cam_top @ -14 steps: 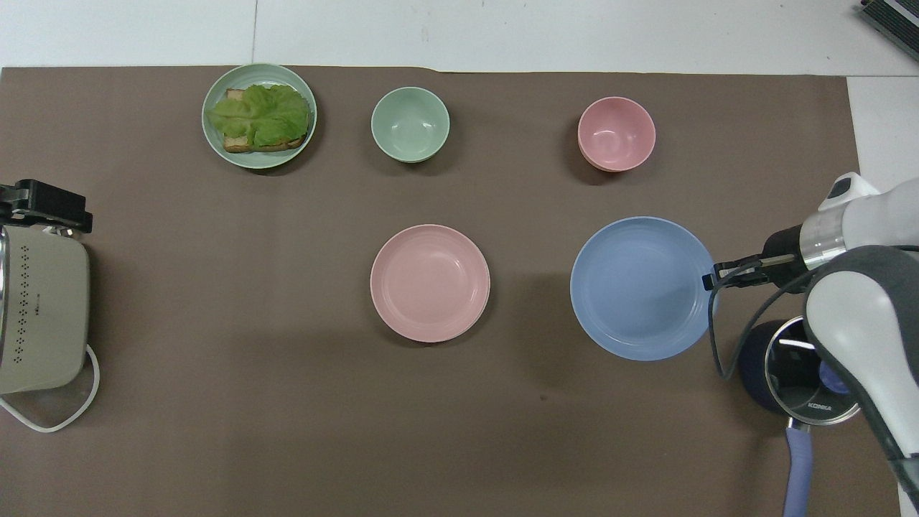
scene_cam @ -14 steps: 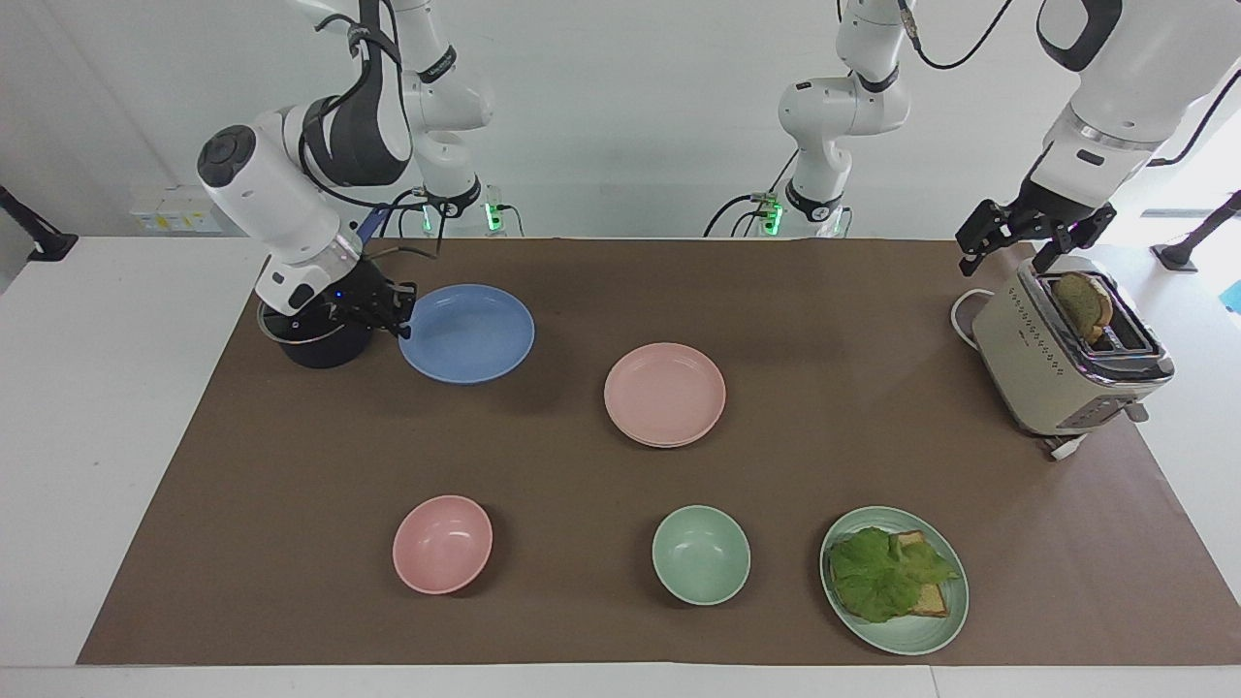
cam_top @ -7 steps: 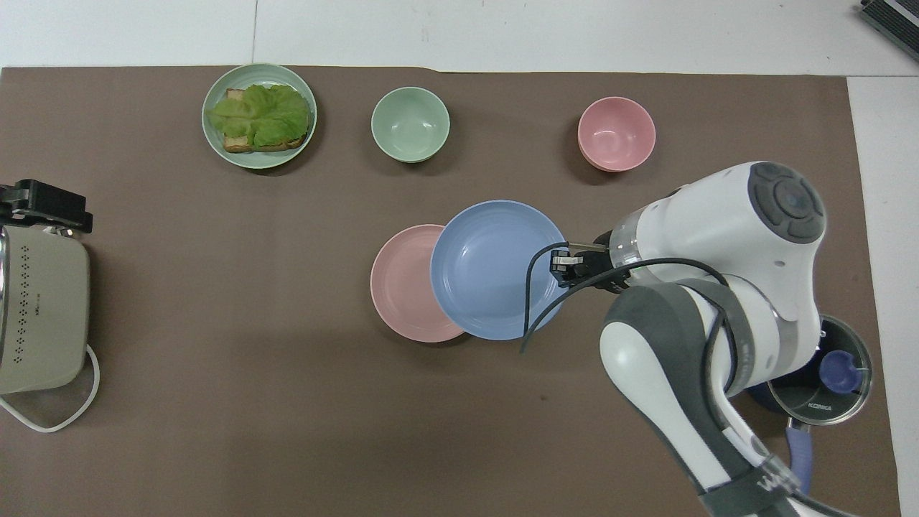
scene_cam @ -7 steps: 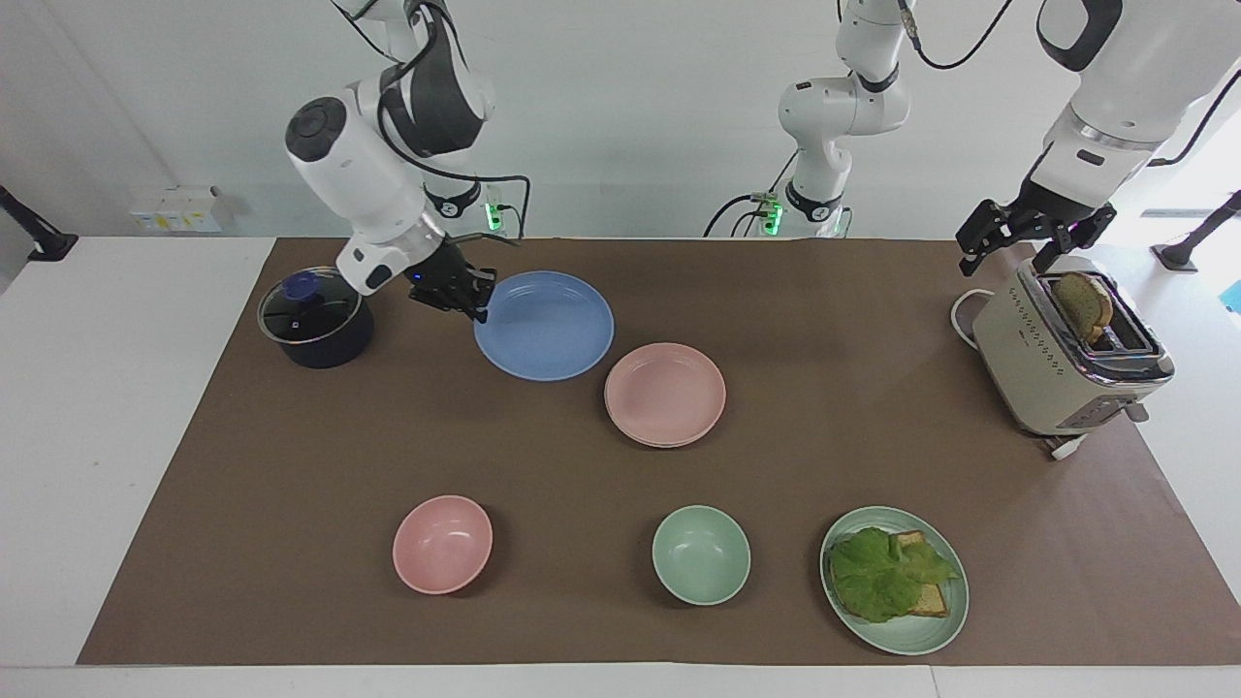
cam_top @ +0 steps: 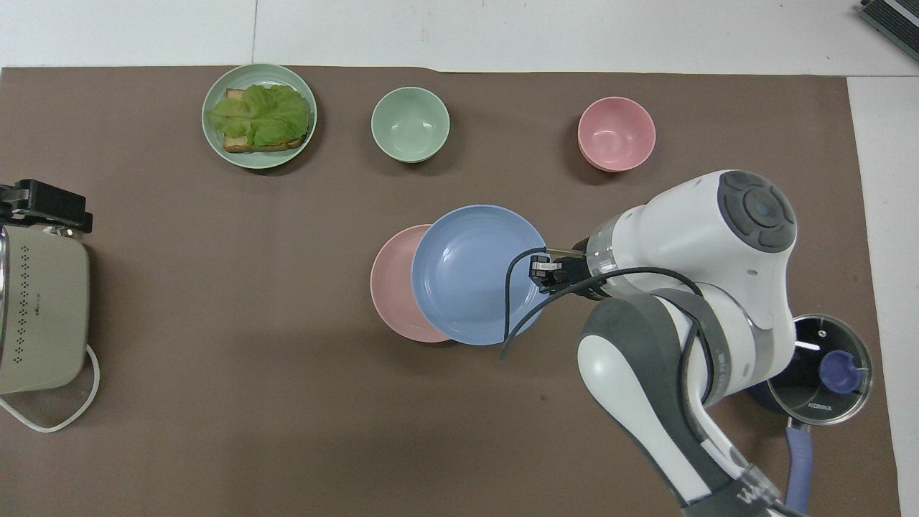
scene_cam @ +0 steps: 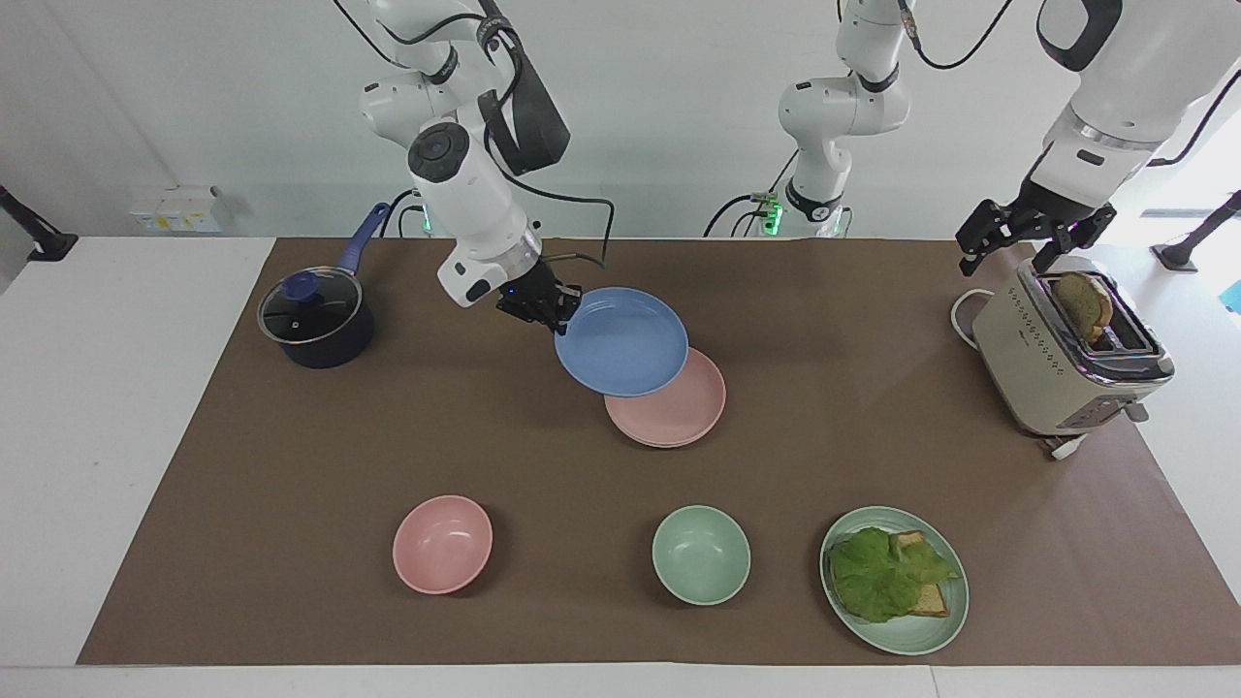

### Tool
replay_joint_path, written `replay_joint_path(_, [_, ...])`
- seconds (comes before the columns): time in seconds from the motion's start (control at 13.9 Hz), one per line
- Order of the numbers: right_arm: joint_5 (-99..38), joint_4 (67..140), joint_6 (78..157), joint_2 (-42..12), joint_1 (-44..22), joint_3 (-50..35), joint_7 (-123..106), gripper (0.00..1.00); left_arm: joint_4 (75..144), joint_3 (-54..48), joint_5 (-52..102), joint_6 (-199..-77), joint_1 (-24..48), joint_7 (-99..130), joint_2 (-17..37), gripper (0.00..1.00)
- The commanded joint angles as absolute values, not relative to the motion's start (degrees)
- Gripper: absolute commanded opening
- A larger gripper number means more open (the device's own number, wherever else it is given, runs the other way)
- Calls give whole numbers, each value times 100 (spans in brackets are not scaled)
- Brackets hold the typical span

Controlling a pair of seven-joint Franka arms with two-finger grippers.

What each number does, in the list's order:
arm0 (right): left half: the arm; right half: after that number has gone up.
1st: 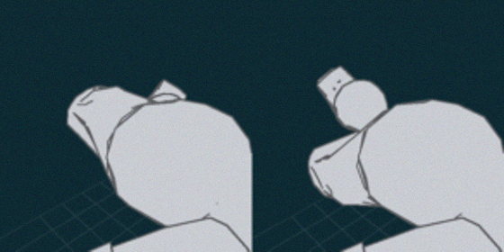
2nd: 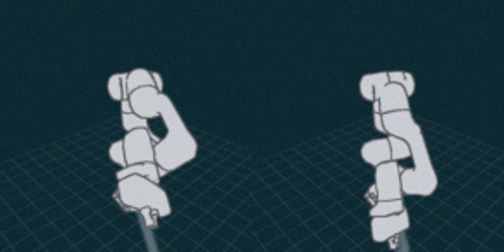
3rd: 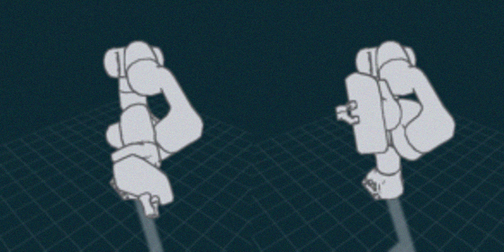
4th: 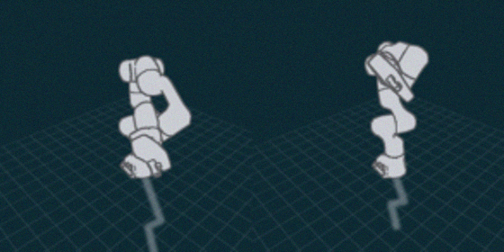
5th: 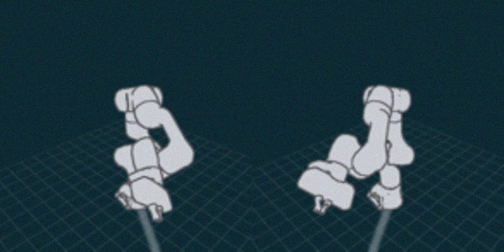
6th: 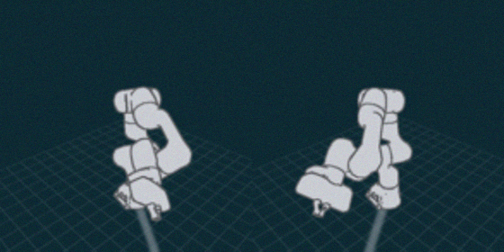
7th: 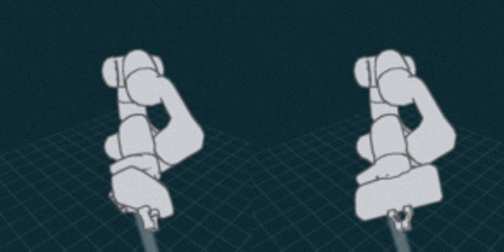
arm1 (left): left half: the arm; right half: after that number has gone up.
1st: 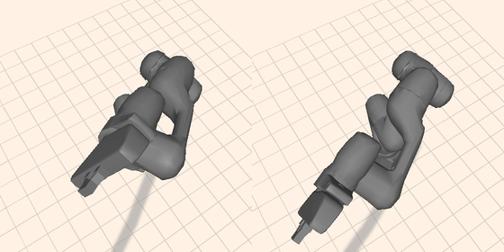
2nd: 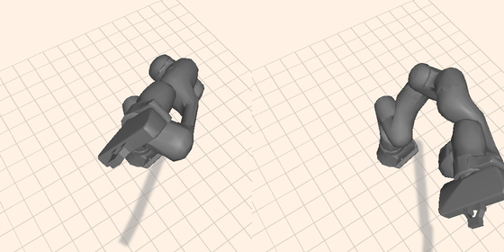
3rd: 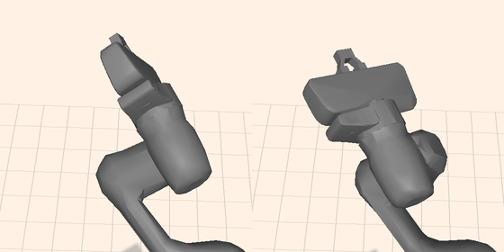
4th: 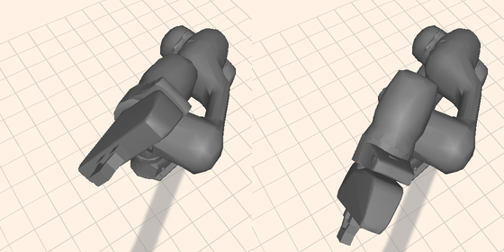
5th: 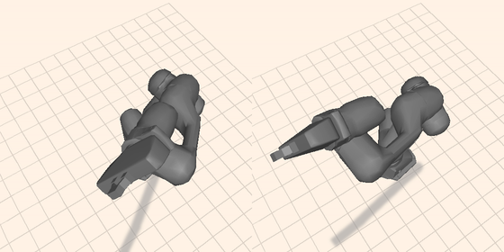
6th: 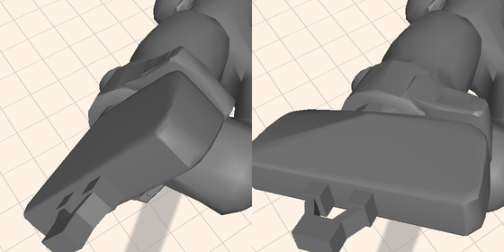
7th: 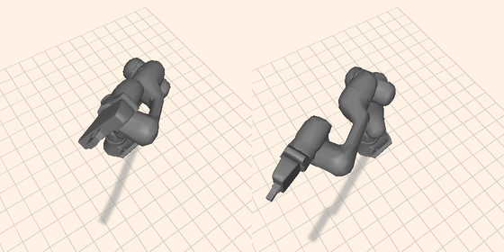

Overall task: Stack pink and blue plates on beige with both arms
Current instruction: 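Carry the blue plate with the right gripper onto the pink plate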

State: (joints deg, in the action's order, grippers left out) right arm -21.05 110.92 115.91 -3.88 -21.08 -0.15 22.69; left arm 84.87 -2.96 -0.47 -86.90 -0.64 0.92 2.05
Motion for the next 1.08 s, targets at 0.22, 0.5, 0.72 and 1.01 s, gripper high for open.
replay_joint_path(0.22, [-2250,11285,12357,-782,-2574,-9,2311,0,8517,-325,-62,-8604,-114,44,123,100])
replay_joint_path(0.5, [-2250,11382,12612,-984,-2706,-9,2285,0,8517,-325,-62,-8604,-114,44,123,100])
replay_joint_path(0.72, [-2241,11382,12849,-1212,-2768,-9,2241,0,8517,-325,-62,-8604,-114,44,123,100])
replay_joint_path(1.01, [-2241,11373,13052,-1388,-2813,-9,2224,0,8517,-325,-62,-8604,-114,44,132,100])
